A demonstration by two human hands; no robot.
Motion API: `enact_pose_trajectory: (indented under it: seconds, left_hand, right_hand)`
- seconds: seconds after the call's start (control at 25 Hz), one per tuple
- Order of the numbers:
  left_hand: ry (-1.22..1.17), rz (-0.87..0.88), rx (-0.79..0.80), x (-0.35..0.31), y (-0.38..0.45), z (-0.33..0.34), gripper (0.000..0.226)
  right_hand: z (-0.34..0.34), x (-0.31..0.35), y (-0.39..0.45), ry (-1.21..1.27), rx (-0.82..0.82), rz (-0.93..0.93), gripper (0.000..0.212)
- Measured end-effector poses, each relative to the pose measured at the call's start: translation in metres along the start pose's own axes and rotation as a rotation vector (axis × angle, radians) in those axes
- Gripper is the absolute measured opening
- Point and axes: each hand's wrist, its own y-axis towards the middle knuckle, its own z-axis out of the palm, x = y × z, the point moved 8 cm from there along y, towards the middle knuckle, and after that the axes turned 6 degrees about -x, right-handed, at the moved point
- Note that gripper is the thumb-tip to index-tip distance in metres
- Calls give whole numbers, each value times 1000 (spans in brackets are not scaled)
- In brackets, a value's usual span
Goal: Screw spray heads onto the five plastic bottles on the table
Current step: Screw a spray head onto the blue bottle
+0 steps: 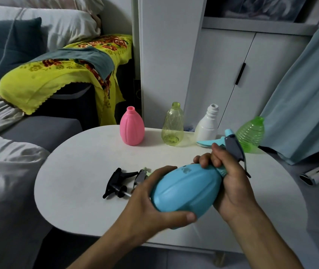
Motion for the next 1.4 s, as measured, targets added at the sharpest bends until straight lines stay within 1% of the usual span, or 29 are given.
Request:
enact_pose_trajectory:
  seconds: [0.08, 0.12, 0.16, 0.2, 0.24, 0.4, 0.52, 0.6, 0.68, 0.72, 0.8, 0.84, 0.92, 1.0, 1.08, 1.24, 1.32, 1.36, 1.4]
  left_hand:
    - [-467, -316, 134, 15, -1, 11, 84]
    - [-621, -435, 209, 19, -6, 19, 81]
    - [-696, -493, 276, 19, -10, 27, 74]
    - [-726, -510, 296, 21, -13, 31, 67]
    - [-732, -506, 271, 23, -13, 32, 65]
    - [-673, -434, 67, 30, -5, 20, 76]
    - [-626, -368, 5, 28, -8, 14, 77]
    - [-623, -410, 39, 24, -6, 18, 71]
    - [-599, -525, 104, 26, -5, 23, 51]
    - [-592, -587, 117, 29, -7, 23, 46]
    - [-679, -649, 180, 26, -11, 25, 51]
    - [-695, -636, 188, 25, -12, 25, 56]
    - [-687, -579, 153, 27, -14, 20, 56]
    - [-678, -543, 130, 25, -11, 19, 53]
    - [-672, -516, 124, 24, -8, 18, 54]
    - [-659, -512, 137, 29, -11, 21, 60]
    - [-652, -516, 124, 30, -9, 22, 55]
    - [-613, -514, 87, 31, -5, 20, 50]
    - [-511, -497, 13, 35, -1, 13, 46]
  right_hand:
    - [4, 5, -4, 99, 76, -3, 40]
    - [6, 7, -6, 114, 108, -18, 40]
    - [7, 8, -6, 100, 125, -31, 40]
    - [8, 8, -7, 71, 126, -35, 39]
    - [8, 6, -6, 43, 112, -33, 39]
    - [4, 1, -4, 10, 31, -23, 37]
    - [4, 0, -2, 14, 19, -17, 37]
    - [5, 1, -3, 34, 58, -7, 37]
    - [9, 2, -5, 77, 151, 12, 38]
    - [12, 2, -6, 92, 187, 15, 38]
    - [12, 2, -5, 75, 169, 12, 38]
    - [10, 1, -3, 53, 130, 7, 38]
    - [9, 1, -3, 32, 73, -11, 36]
    - [10, 2, -4, 35, 58, -27, 35]
    - [11, 3, -6, 34, 45, -43, 36]
    - [6, 2, -6, 32, 14, -31, 36]
    - [3, 1, -4, 25, 3, -15, 35]
    - [1, 0, -2, 20, -19, -9, 35]
    - [-2, -2, 1, 2, -65, -9, 36]
